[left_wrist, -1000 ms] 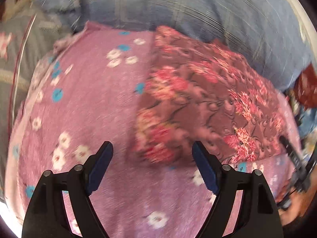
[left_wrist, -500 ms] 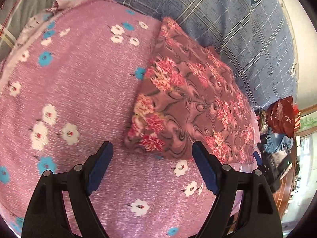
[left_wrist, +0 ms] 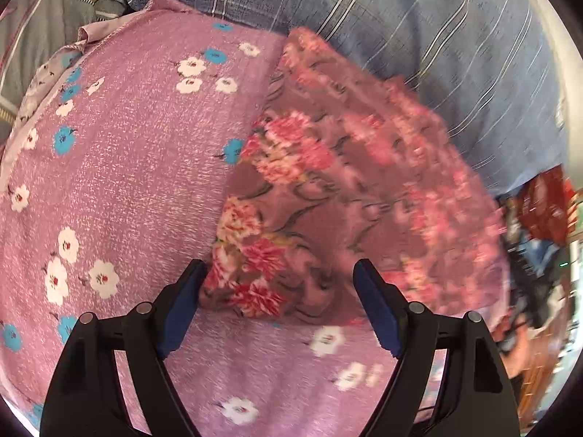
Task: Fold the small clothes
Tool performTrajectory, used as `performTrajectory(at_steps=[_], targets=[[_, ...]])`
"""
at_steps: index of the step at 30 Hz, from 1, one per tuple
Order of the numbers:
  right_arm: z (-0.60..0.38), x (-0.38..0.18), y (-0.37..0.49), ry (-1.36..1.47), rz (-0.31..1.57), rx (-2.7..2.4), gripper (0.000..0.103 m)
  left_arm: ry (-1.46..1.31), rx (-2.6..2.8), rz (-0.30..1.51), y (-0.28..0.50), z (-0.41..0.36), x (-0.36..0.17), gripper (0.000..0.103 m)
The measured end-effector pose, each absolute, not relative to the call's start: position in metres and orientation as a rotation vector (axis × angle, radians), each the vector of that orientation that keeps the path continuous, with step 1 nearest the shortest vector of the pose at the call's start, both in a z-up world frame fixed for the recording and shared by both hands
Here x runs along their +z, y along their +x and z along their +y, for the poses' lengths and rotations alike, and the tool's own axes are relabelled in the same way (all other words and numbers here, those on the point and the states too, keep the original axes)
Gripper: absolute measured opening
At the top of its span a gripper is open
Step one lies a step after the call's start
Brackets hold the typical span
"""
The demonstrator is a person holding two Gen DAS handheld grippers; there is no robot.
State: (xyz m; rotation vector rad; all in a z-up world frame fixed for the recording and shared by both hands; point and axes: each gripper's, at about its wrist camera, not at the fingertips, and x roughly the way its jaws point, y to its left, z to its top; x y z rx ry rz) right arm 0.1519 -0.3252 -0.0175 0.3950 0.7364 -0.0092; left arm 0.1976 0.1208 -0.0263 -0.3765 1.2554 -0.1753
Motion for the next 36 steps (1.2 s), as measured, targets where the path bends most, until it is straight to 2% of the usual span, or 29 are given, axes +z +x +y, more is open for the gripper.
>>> performTrajectory(at_steps=[2,4,7,8,12,15,16,19,26,27,28,29,33,34,36], targets=[[-0.332,-0.021,0.151,0.410,0.736,-0.036,0.006,-0.297,-0.171,1.247,0.197,0.113,-0.028,0.082],[-0.330,-0.039,0.157,0.346,0.821,-0.076,0.006,-0.225,-0.195,1.248,0.192,0.106,-0.024,0.082],[-0.326,-0.040,0.146,0.327,0.792,-0.093,0.010,-0.208,-0.298,1.240,0.180,0.109,-0.016,0.082],[-0.326,-0.038,0.144,0.349,0.784,-0.089,0.015,-0.200,-0.323,1.221,0.177,0.112,-0.008,0.082],[-0.344,-0.025,0.143,0.449,0.744,-0.079,0.019,-0.178,-0.313,1.136,0.195,0.122,0.023,0.082],[-0.357,-0.021,0.157,0.519,0.747,-0.096,0.031,-0.200,-0.258,1.145,0.235,0.129,0.030,0.082],[-0.362,-0.021,0.163,0.556,0.753,-0.098,0.035,-0.220,-0.243,1.167,0.256,0.131,0.027,0.082],[-0.372,-0.028,0.186,0.672,0.766,-0.079,0.039,-0.261,-0.207,1.238,0.303,0.131,0.007,0.082],[-0.367,-0.047,0.244,0.666,0.831,-0.076,0.040,-0.326,-0.175,1.325,0.366,0.114,-0.035,0.081],[-0.365,-0.049,0.249,0.647,0.837,-0.064,0.035,-0.301,-0.190,1.309,0.368,0.108,-0.033,0.074],[-0.360,-0.048,0.256,0.617,0.852,-0.041,0.010,-0.257,-0.222,1.276,0.369,0.099,-0.027,0.039],[-0.355,-0.045,0.261,0.575,0.862,-0.020,0.009,-0.233,-0.237,1.265,0.370,0.092,-0.023,0.006],[-0.354,-0.012,0.248,0.550,0.684,0.018,0.008,-0.169,-0.127,1.215,0.378,0.092,-0.027,0.008],[-0.357,-0.017,0.251,0.570,0.704,0.009,0.008,-0.137,-0.088,1.251,0.382,0.091,-0.038,0.011],[-0.358,-0.046,0.267,0.530,0.884,-0.084,0.010,-0.139,-0.075,1.229,0.379,0.092,-0.031,0.012]])
